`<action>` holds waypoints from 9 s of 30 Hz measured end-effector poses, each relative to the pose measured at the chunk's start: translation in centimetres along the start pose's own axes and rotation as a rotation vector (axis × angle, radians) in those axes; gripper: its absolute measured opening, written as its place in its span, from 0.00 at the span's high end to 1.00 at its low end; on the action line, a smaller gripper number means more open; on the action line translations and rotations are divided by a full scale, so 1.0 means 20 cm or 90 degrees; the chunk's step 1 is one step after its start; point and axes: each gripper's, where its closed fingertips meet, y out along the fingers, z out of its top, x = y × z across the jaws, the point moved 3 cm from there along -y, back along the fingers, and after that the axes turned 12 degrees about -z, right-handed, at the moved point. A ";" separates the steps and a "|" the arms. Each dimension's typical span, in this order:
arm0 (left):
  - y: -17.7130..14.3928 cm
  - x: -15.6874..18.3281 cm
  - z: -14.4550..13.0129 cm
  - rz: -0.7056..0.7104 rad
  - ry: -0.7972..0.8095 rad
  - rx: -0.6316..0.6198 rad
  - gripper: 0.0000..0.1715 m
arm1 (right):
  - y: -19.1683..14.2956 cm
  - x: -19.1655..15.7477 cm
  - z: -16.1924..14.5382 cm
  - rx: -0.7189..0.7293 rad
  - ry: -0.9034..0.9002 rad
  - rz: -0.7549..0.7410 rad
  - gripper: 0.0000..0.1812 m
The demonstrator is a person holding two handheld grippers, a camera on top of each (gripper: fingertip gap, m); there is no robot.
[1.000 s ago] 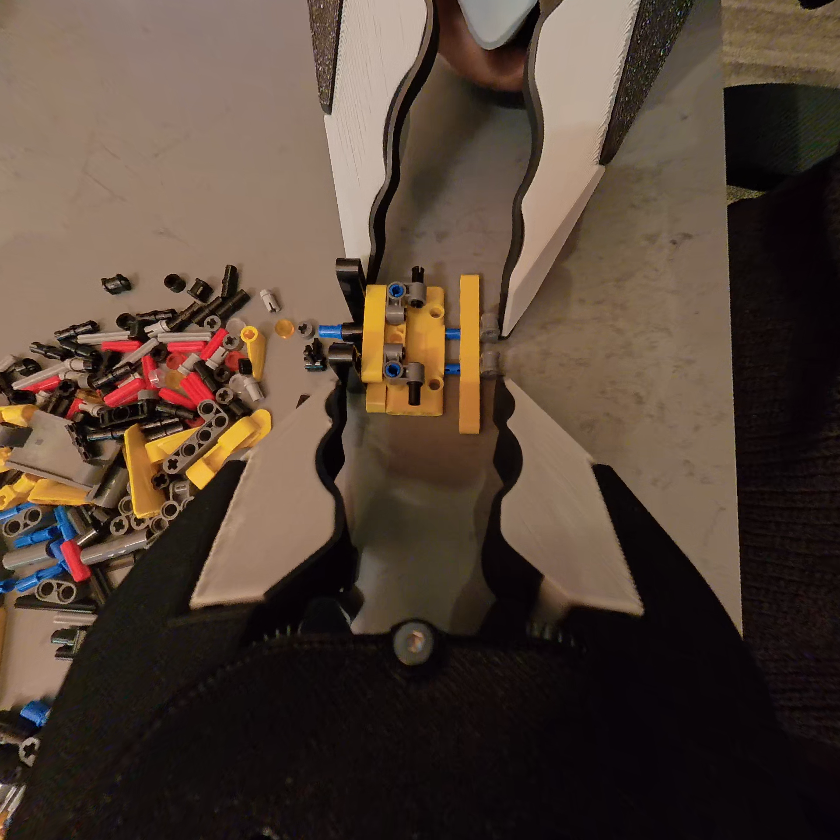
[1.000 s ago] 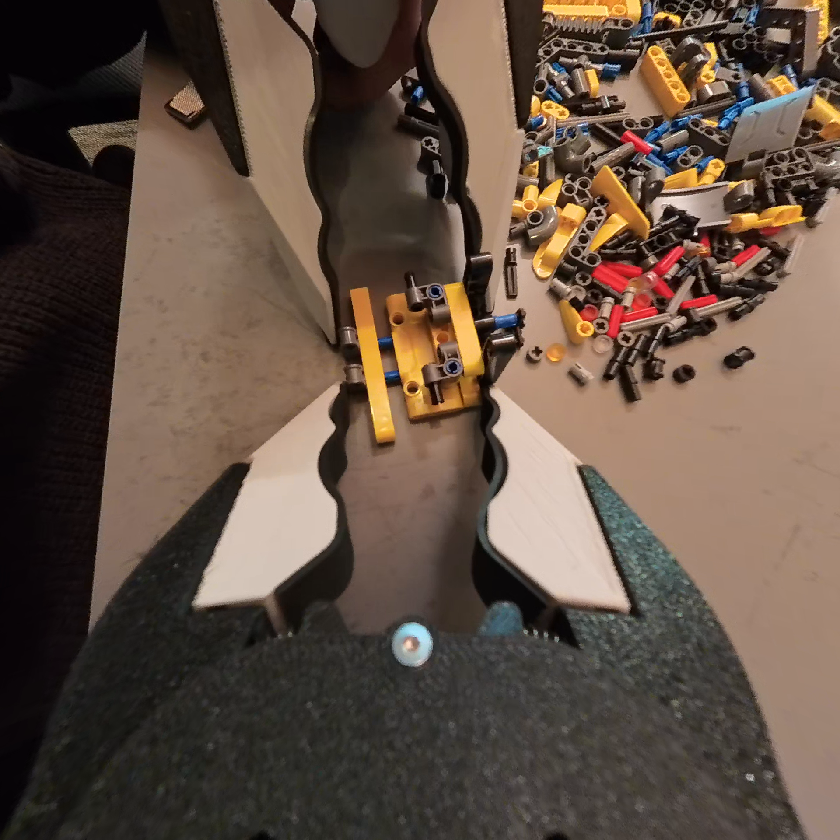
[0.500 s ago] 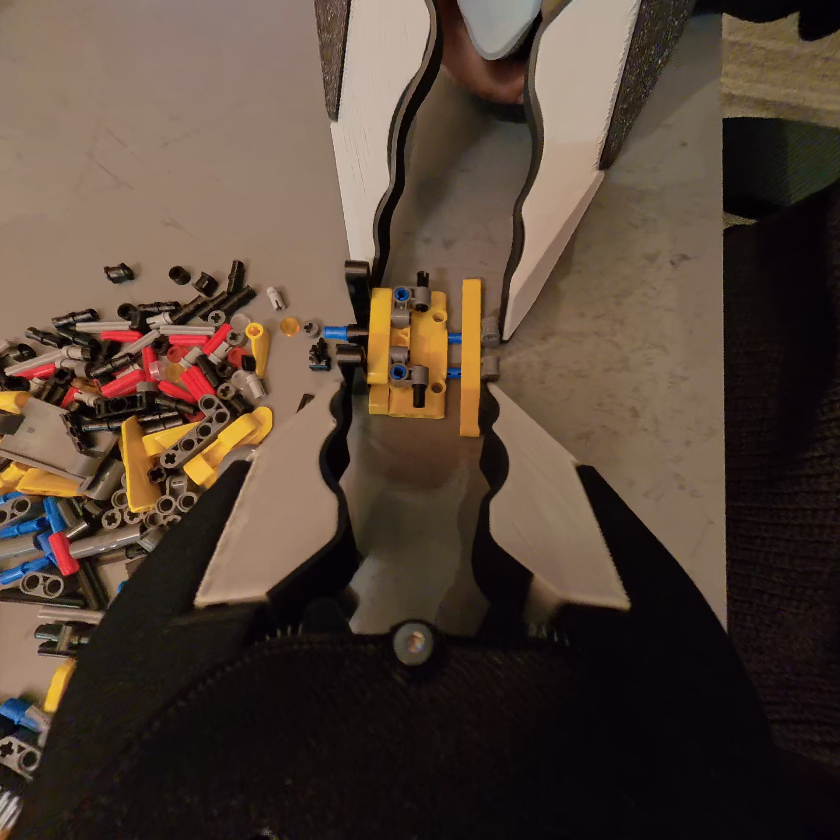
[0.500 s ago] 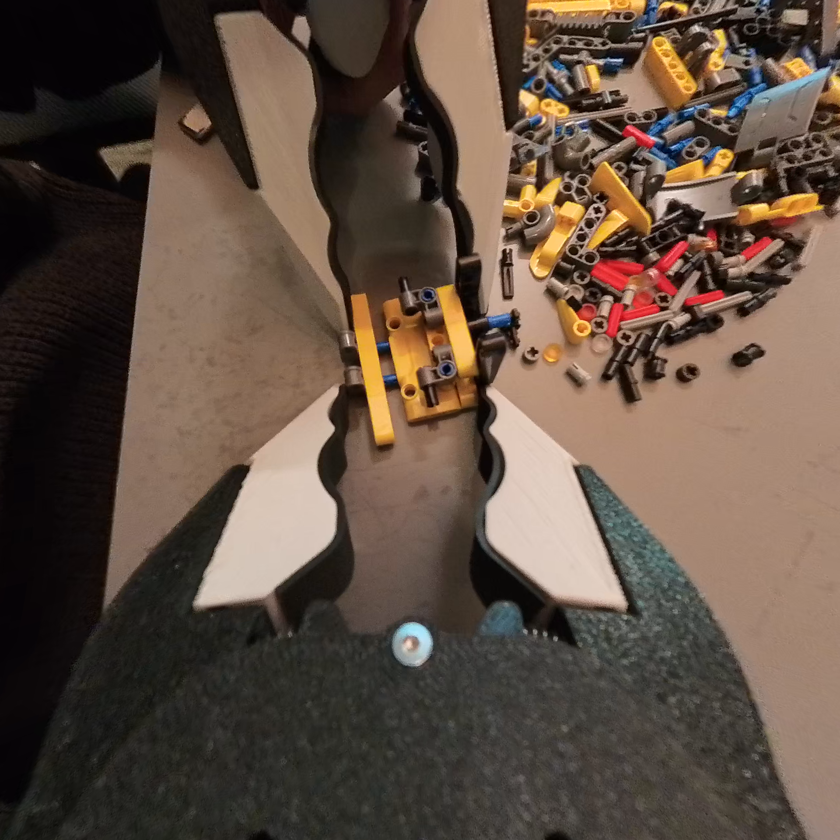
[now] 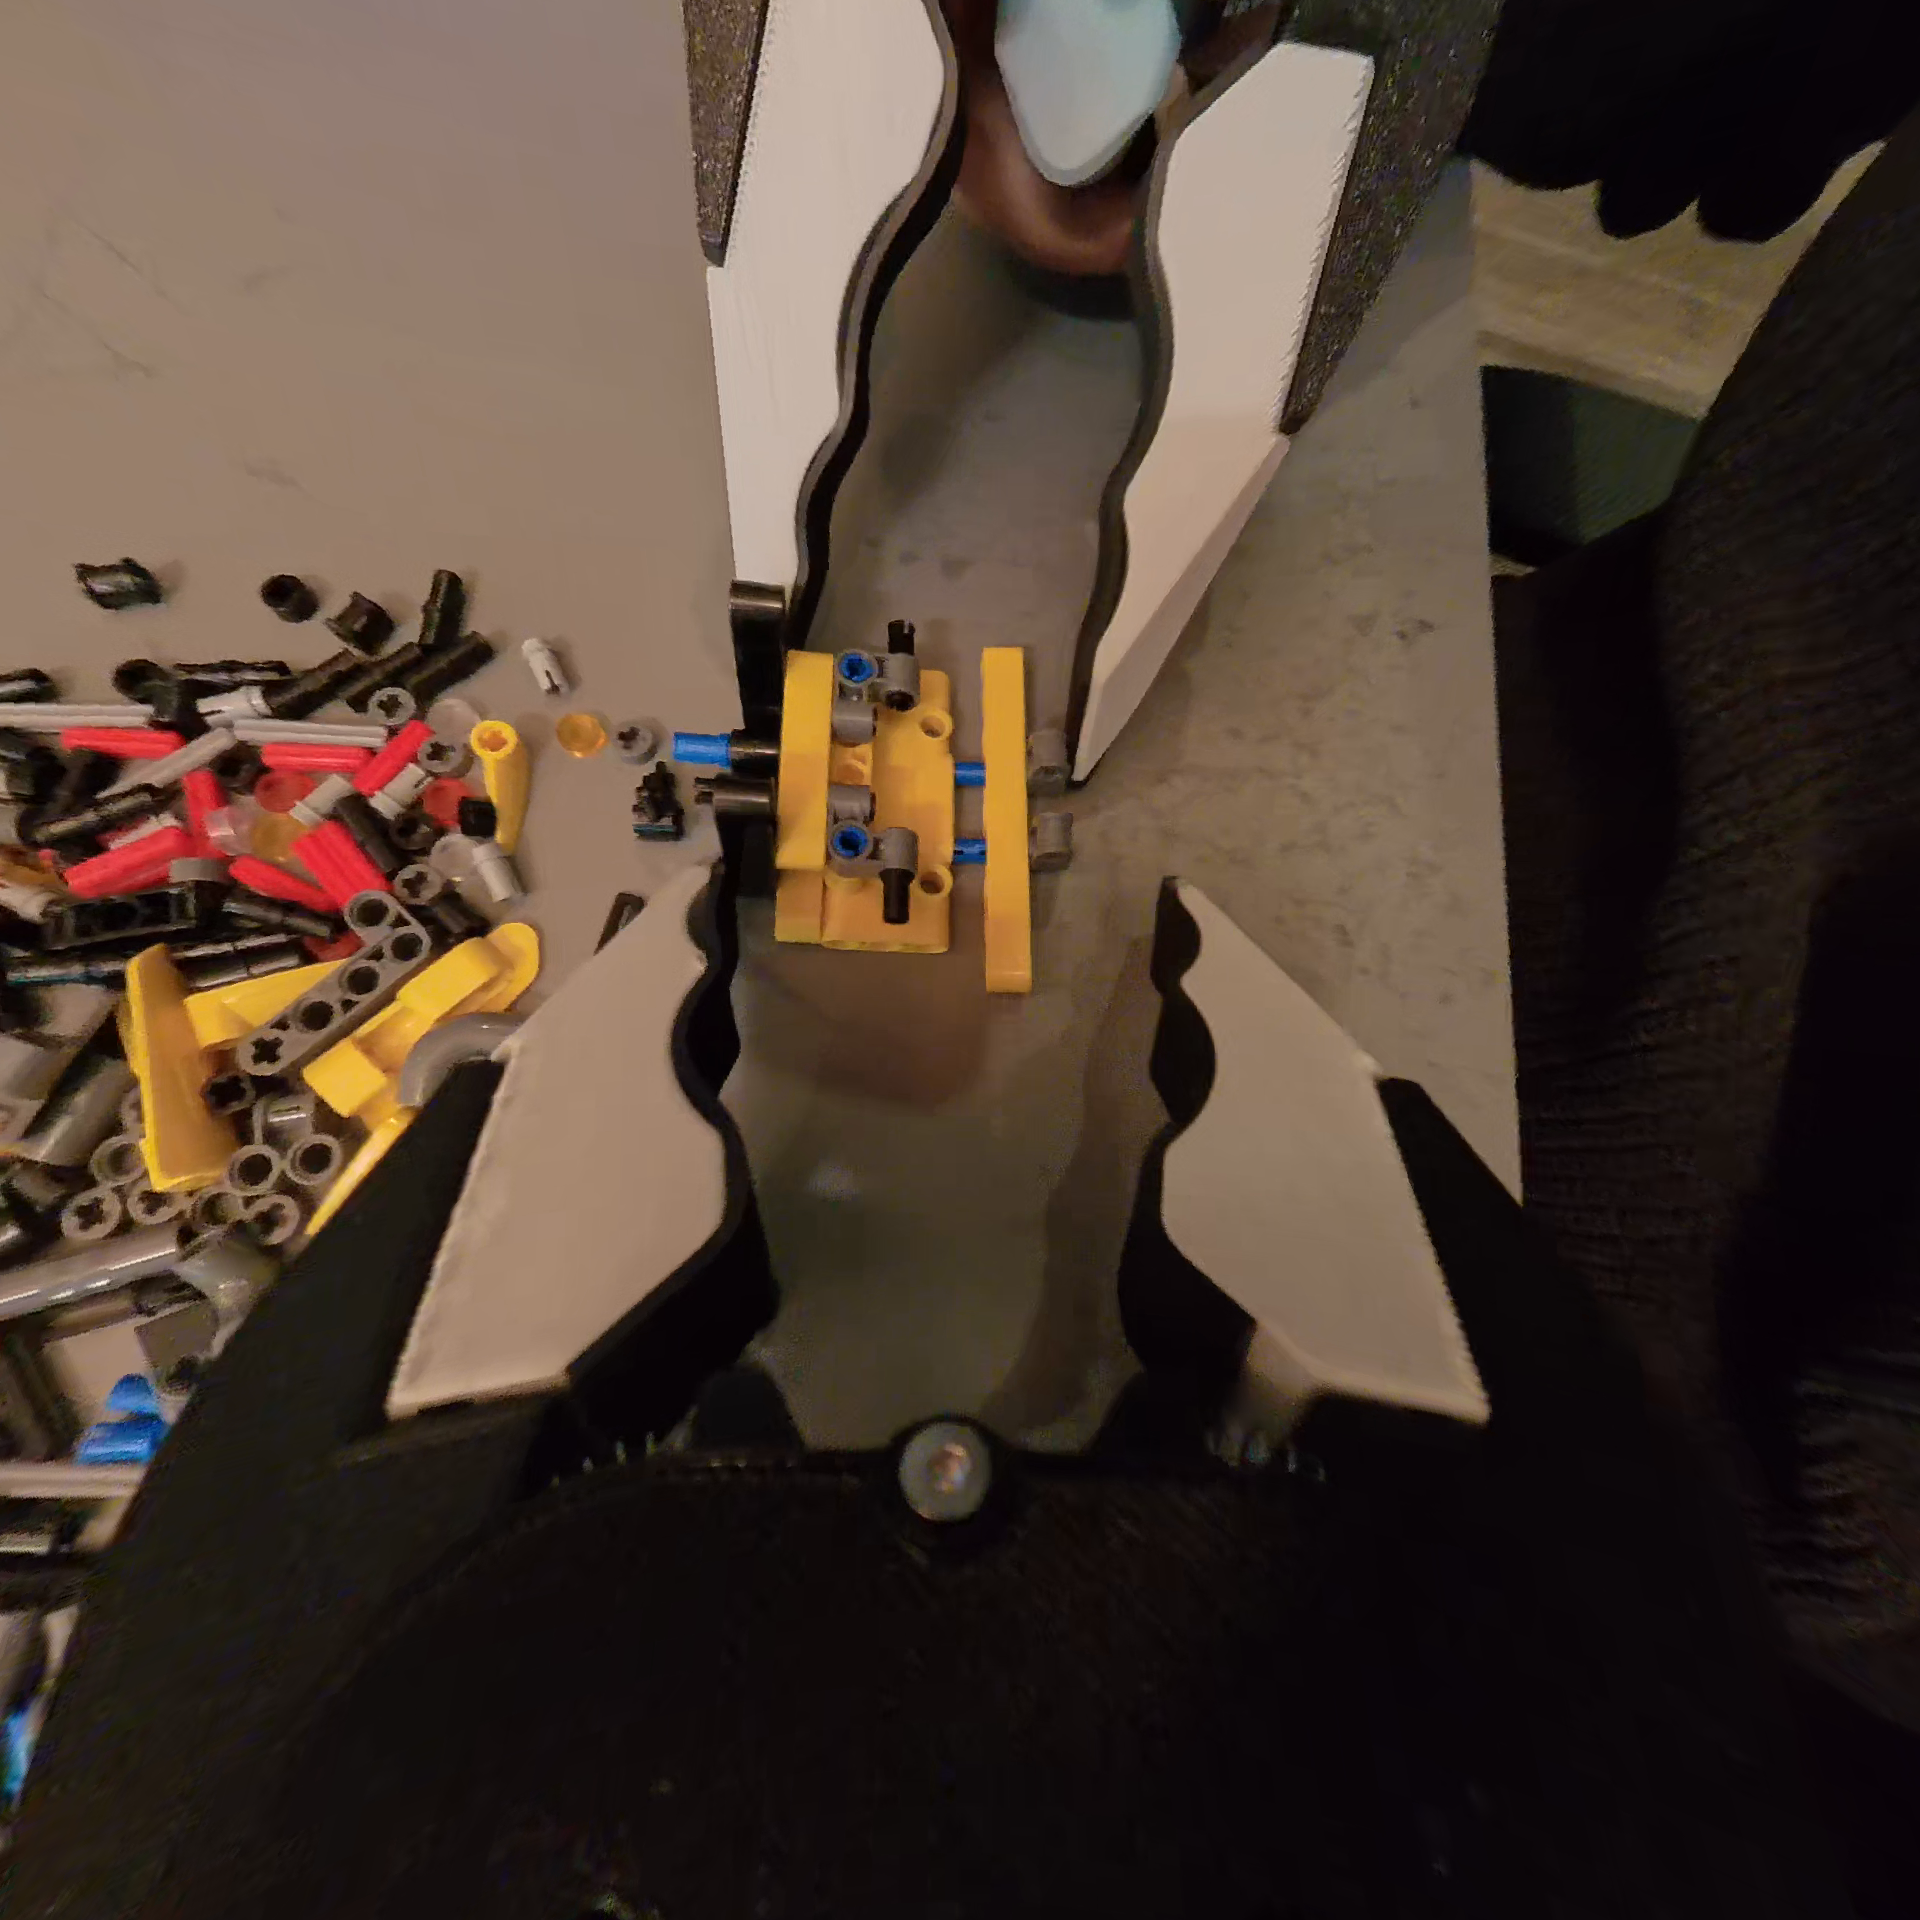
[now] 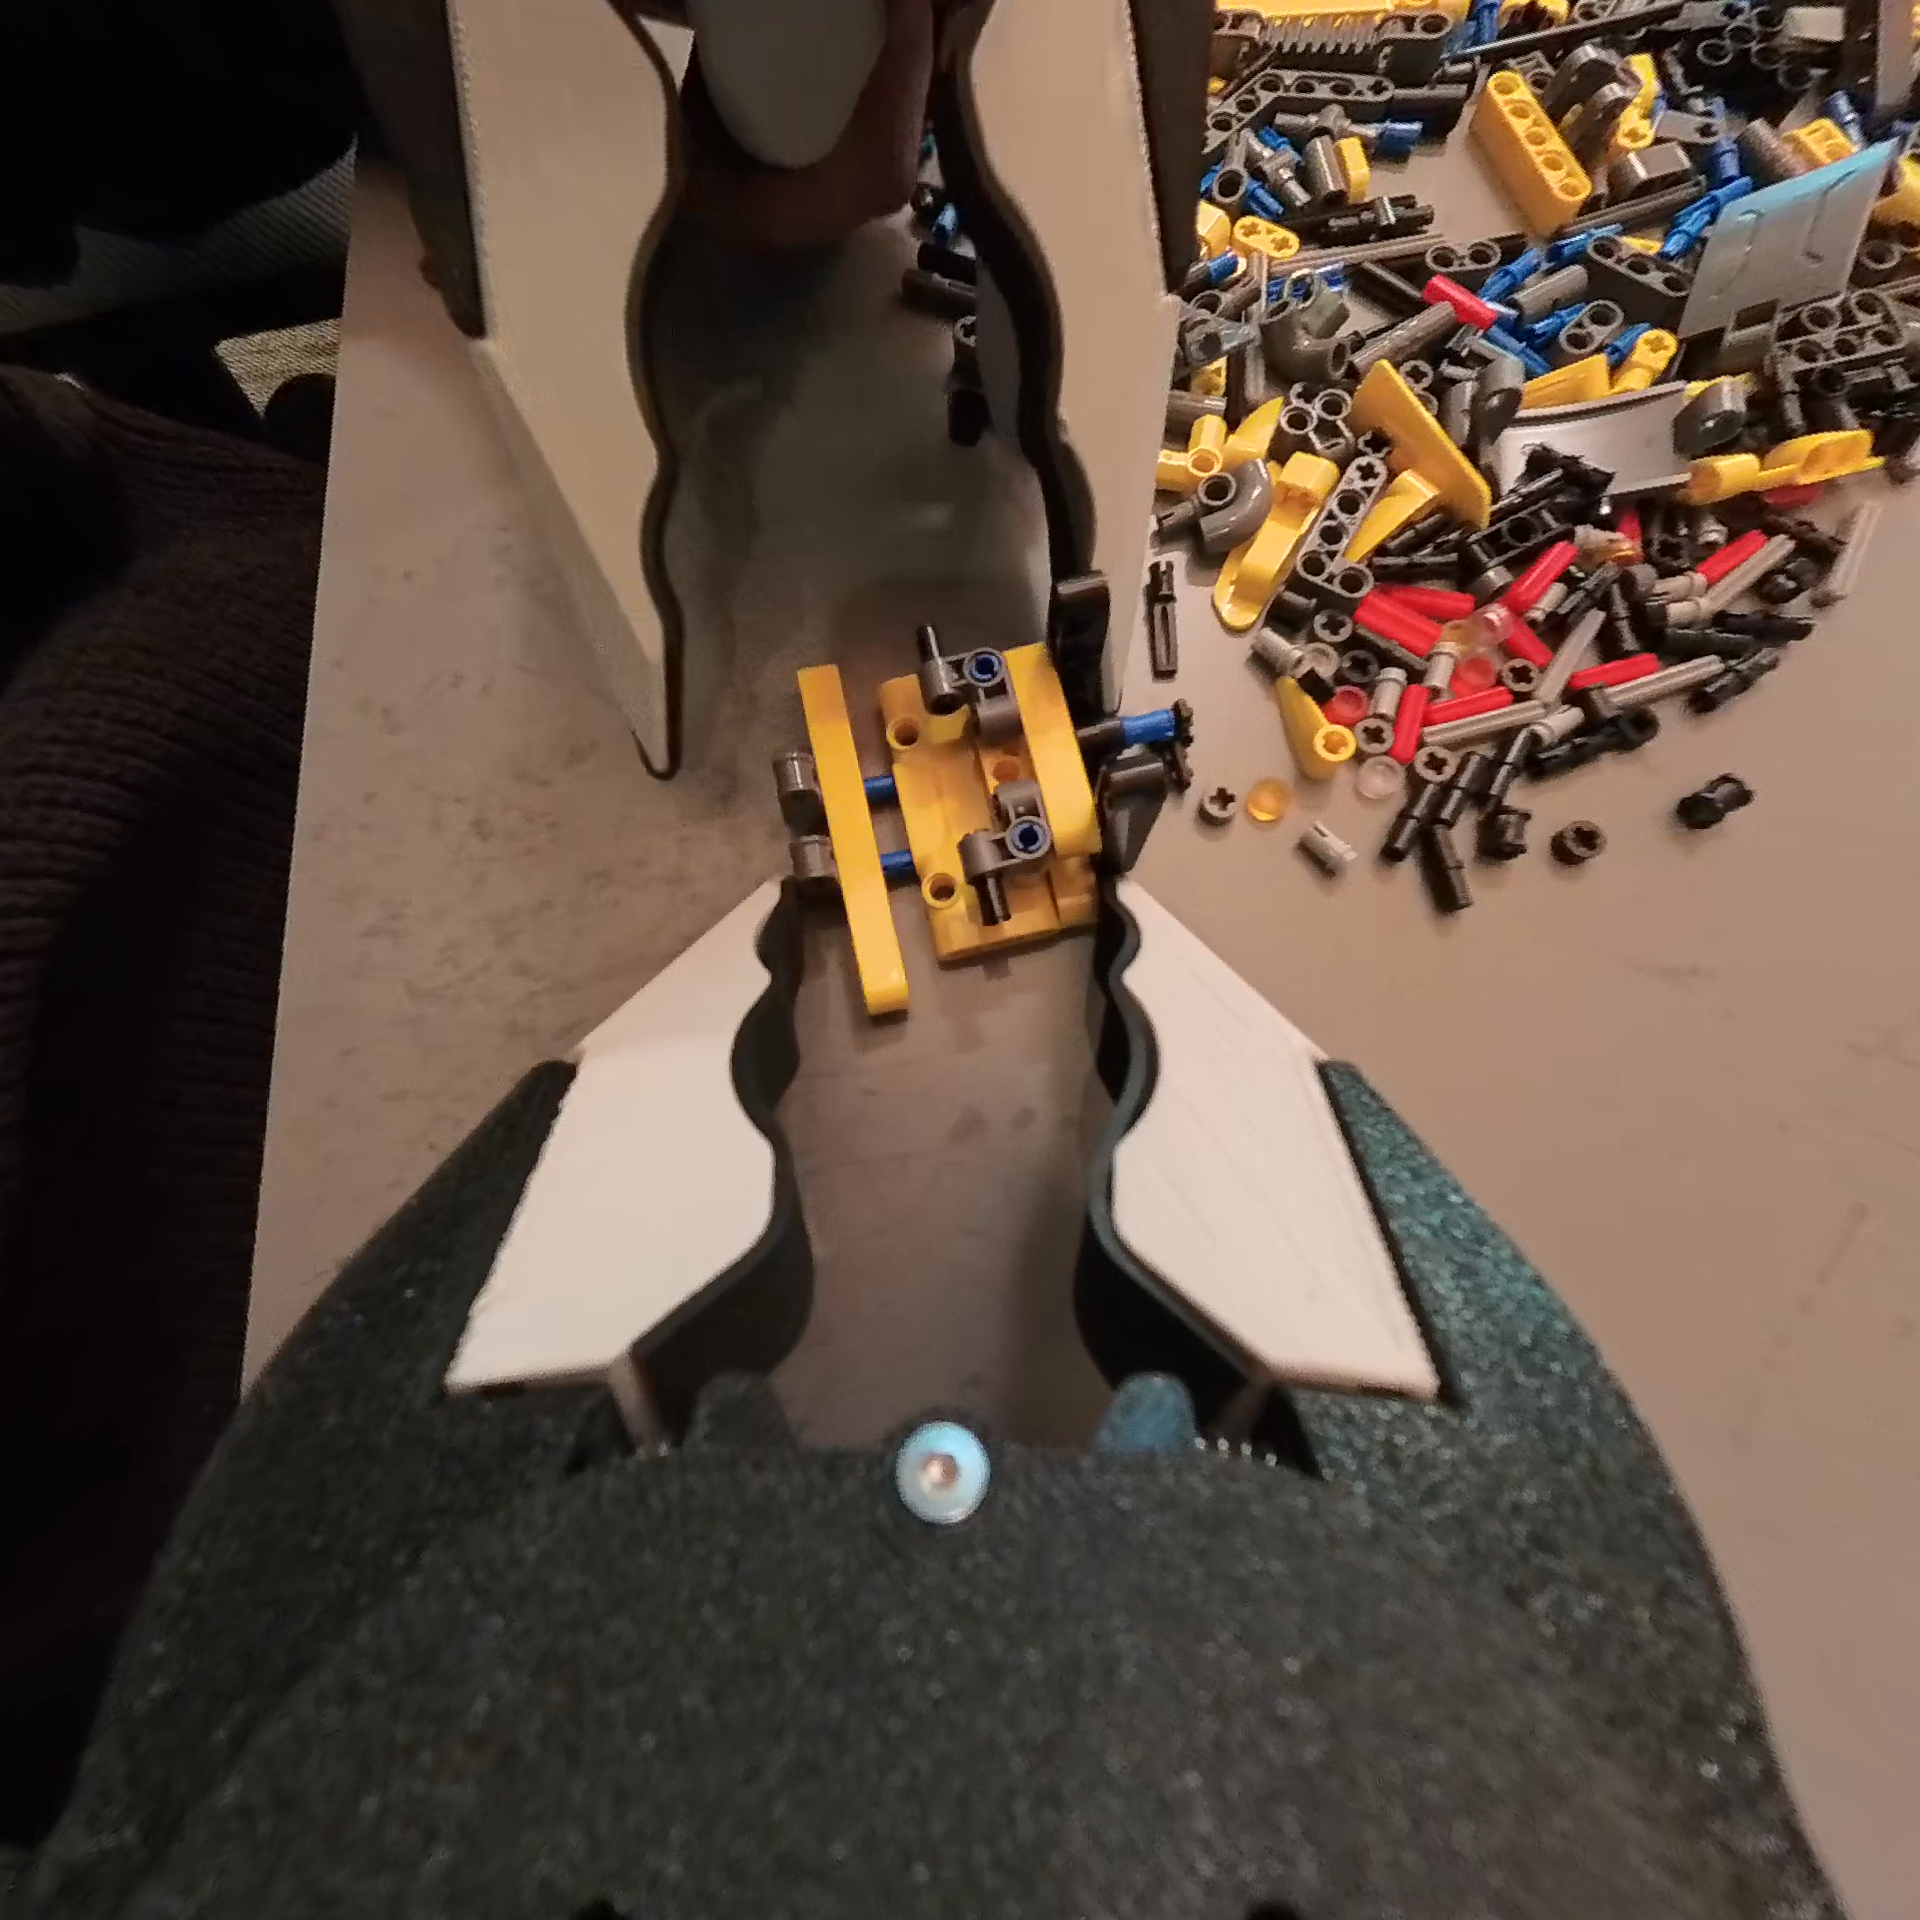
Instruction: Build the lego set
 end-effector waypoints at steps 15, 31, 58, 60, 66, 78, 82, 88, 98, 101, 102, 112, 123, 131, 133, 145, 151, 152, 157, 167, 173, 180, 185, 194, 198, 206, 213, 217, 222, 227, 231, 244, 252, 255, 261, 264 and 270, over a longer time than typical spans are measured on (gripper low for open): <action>0.01 -0.04 0.01 0.089 0.002 -0.004 0.64 | 0.00 -0.01 0.00 -0.005 -0.011 -0.028 0.69; 0.01 -0.03 0.01 0.095 -0.020 0.005 0.64 | 0.00 0.00 0.00 0.001 0.009 -0.015 0.69; 0.01 -0.04 0.01 0.085 -0.023 0.006 0.64 | 0.00 0.00 0.00 0.007 -0.004 -0.022 0.71; 0.01 -0.04 0.01 0.083 -0.022 0.005 0.64 | 0.00 0.00 0.00 0.008 -0.003 -0.021 0.71; 0.02 -0.04 0.01 0.092 -0.018 0.000 0.62 | 0.00 0.00 -0.01 0.008 -0.009 -0.022 0.71; 0.00 -0.03 -0.01 0.079 0.018 -0.015 0.67 | 0.00 -0.01 -0.01 0.010 -0.023 -0.016 0.70; 0.00 -0.03 -0.01 0.087 0.034 -0.019 0.72 | 0.00 -0.02 -0.01 0.011 -0.028 -0.014 0.69; 0.00 -0.03 -0.01 0.086 0.034 -0.019 0.72 | -0.01 -0.02 -0.01 0.009 -0.030 -0.020 0.70; 0.00 -0.02 -0.01 0.093 0.035 -0.018 0.72 | -0.01 -0.02 -0.01 0.009 -0.030 -0.019 0.72; 0.01 -0.02 -0.01 0.093 0.036 -0.019 0.71 | -0.01 -0.02 -0.01 0.009 -0.028 -0.018 0.72; 0.01 -0.02 -0.01 0.092 0.035 -0.018 0.71 | -0.01 -0.02 -0.01 0.009 -0.029 -0.018 0.72; 0.03 0.04 0.00 0.040 0.013 -0.005 0.49 | -0.01 -0.02 -0.01 0.008 -0.028 -0.020 0.72; 0.02 0.00 0.00 0.107 0.006 -0.005 0.64 | -0.01 -0.02 -0.01 0.007 -0.026 -0.023 0.72; 0.02 0.00 0.00 0.102 0.005 -0.002 0.64 | -0.01 -0.02 -0.01 0.007 -0.025 -0.023 0.72; 0.02 0.00 0.00 0.099 0.001 -0.001 0.64 | -0.01 -0.02 -0.01 0.007 -0.024 -0.023 0.72; 0.02 -0.01 0.01 0.113 0.004 -0.029 0.64 | -0.01 -0.02 -0.01 0.005 -0.023 -0.021 0.72; 0.02 -0.01 0.01 0.110 -0.008 -0.002 0.64 | -0.01 -0.02 -0.01 0.008 -0.026 -0.024 0.72; 0.02 -0.01 0.01 0.110 -0.008 -0.002 0.64 | -0.01 -0.02 -0.01 0.009 -0.028 -0.025 0.72; 0.02 -0.01 0.01 0.106 -0.005 0.001 0.64 | -0.01 -0.01 -0.01 0.009 -0.033 -0.024 0.72; 0.02 -0.01 0.01 0.115 -0.002 -0.014 0.64 | -0.01 -0.02 -0.01 0.000 -0.027 -0.027 0.73; 0.02 -0.01 0.01 0.117 -0.003 -0.018 0.63 | -0.01 -0.02 -0.01 0.005 -0.017 -0.030 0.72; 0.03 0.00 0.00 0.140 0.005 -0.033 0.61 | -0.03 -0.04 -0.03 0.003 -0.019 -0.038 0.56; 0.04 0.02 -0.01 0.127 0.001 -0.035 0.54 | -0.03 -0.07 0.00 0.027 -0.021 -0.048 0.53; 0.03 0.06 -0.02 0.126 0.014 -0.041 0.69 | 0.02 -0.07 0.04 0.020 -0.033 -0.038 0.56; 0.03 0.06 -0.02 0.126 0.005 -0.025 0.68 | 0.01 -0.08 0.02 0.016 -0.070 -0.024 0.55; 0.06 0.11 0.01 0.092 -0.068 0.010 0.53 | -0.02 -0.09 0.00 0.022 -0.156 0.051 0.52; 0.07 0.08 0.01 0.173 -0.065 0.018 0.65 | -0.02 -0.09 -0.01 0.033 -0.161 0.088 0.57; 0.07 0.09 0.01 0.167 -0.057 0.020 0.70 | -0.02 -0.07 -0.01 0.038 -0.155 0.076 0.62; 0.07 0.09 0.01 0.170 -0.059 0.021 0.71 | -0.02 -0.07 -0.01 0.034 -0.146 0.076 0.62; 0.07 0.09 0.01 0.174 -0.064 0.023 0.71 | -0.01 -0.07 -0.01 0.033 -0.143 0.073 0.62; 0.07 0.09 0.01 0.175 -0.068 0.024 0.71 | -0.01 -0.07 -0.01 0.033 -0.144 0.073 0.62; 0.07 0.09 0.01 0.180 -0.065 0.022 0.71 | -0.01 -0.07 -0.01 0.029 -0.136 0.073 0.62; 0.08 0.09 0.01 0.180 -0.061 0.020 0.71 | -0.01 -0.07 -0.01 0.026 -0.128 0.081 0.62; 0.08 0.09 0.01 0.182 -0.059 0.019 0.71 | -0.01 -0.07 -0.01 0.025 -0.127 0.082 0.63; 0.08 0.09 0.01 0.184 -0.056 0.019 0.71 | -0.01 -0.07 -0.01 0.017 -0.117 0.090 0.63; 0.08 0.09 0.01 0.181 -0.058 0.020 0.71 | -0.01 -0.07 0.00 0.001 -0.113 0.088 0.64; 0.08 0.09 0.01 0.184 -0.056 0.020 0.71 | -0.01 -0.06 0.00 -0.028 -0.129 0.108 0.64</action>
